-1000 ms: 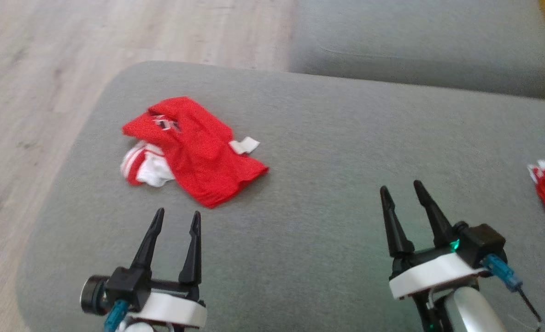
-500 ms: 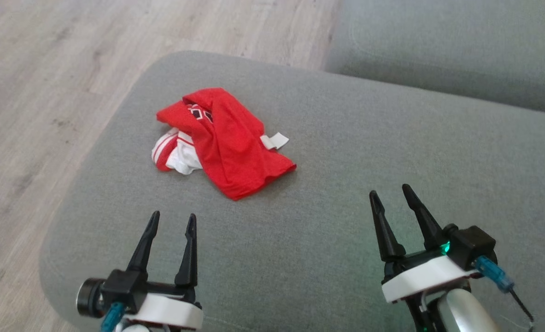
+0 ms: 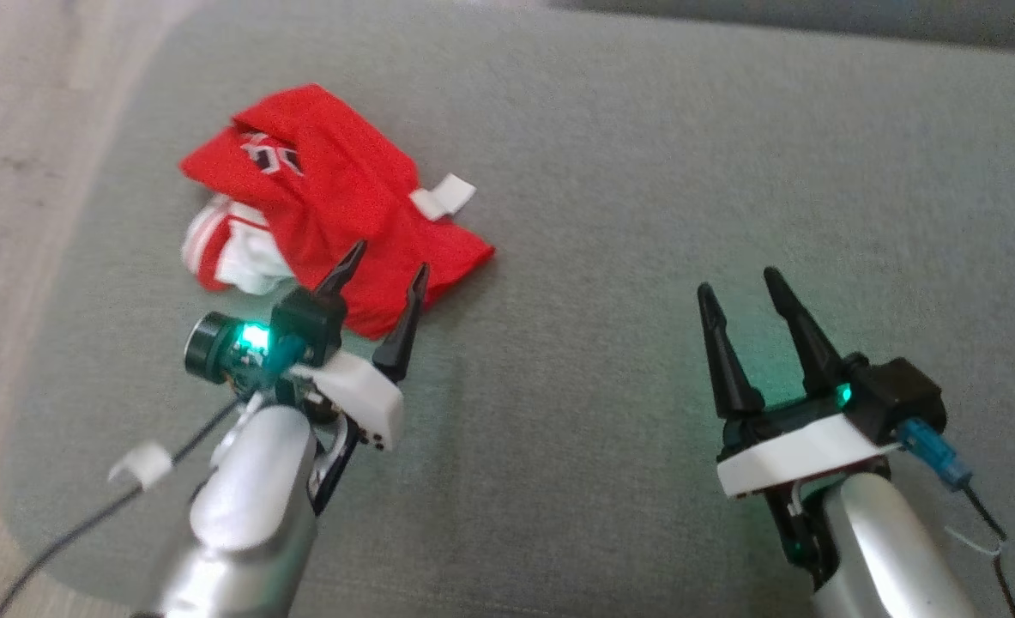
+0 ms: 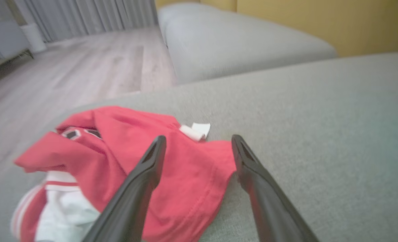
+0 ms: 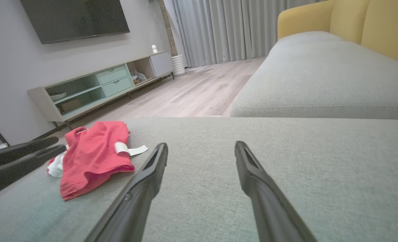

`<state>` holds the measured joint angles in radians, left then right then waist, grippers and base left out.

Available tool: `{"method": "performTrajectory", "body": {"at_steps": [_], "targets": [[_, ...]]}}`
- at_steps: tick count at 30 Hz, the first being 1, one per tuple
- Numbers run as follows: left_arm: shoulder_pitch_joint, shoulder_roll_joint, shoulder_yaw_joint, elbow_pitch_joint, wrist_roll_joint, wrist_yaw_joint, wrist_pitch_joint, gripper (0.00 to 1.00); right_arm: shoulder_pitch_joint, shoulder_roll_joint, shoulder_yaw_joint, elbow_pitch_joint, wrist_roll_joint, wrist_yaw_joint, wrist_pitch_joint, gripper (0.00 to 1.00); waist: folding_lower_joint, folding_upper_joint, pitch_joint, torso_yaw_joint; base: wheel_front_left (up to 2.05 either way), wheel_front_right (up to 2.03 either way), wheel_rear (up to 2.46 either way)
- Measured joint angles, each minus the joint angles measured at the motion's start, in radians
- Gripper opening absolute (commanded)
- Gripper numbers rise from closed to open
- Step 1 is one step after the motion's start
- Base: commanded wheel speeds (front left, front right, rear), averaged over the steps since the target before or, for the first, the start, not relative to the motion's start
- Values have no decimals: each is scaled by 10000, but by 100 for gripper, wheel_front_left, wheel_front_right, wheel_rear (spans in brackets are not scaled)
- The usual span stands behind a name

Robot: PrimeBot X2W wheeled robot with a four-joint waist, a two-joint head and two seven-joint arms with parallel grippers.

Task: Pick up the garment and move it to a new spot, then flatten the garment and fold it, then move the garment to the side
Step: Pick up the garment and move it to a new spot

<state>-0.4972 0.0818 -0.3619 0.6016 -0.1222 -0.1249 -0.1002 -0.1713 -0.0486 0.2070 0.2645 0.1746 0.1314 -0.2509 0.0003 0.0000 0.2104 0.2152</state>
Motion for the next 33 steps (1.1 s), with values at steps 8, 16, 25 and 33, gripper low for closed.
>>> {"method": "performTrajectory", "body": {"at_steps": [8, 16, 25, 33], "targets": [[-1359, 422, -1996, 1927, -1243, -75, 1039, 100, -391, -2, -169, -65, 0, 0, 0, 100, -1, 0, 941, -811, 0, 0, 0], [-2277, 876, -2548, 3014, -2010, -75, 917, 0, -449, -4, -242, -115, 17, 0, 0, 100, -1, 0, 1063, -1312, 0, 0, 0], [-1764, 767, -2520, 3233, -2928, -75, -851, 0, -421, -2, -268, 25, 155, 0, 0, 100, -4, 0, 277, -1617, 0, 0, 0], [-1520, 151, -2625, 1649, -3187, -69, -1469, 0, -7, -2, -265, 77, 383, 2, -2, 100, -5, 0, -473, -2381, 0, 0, 0]]}}
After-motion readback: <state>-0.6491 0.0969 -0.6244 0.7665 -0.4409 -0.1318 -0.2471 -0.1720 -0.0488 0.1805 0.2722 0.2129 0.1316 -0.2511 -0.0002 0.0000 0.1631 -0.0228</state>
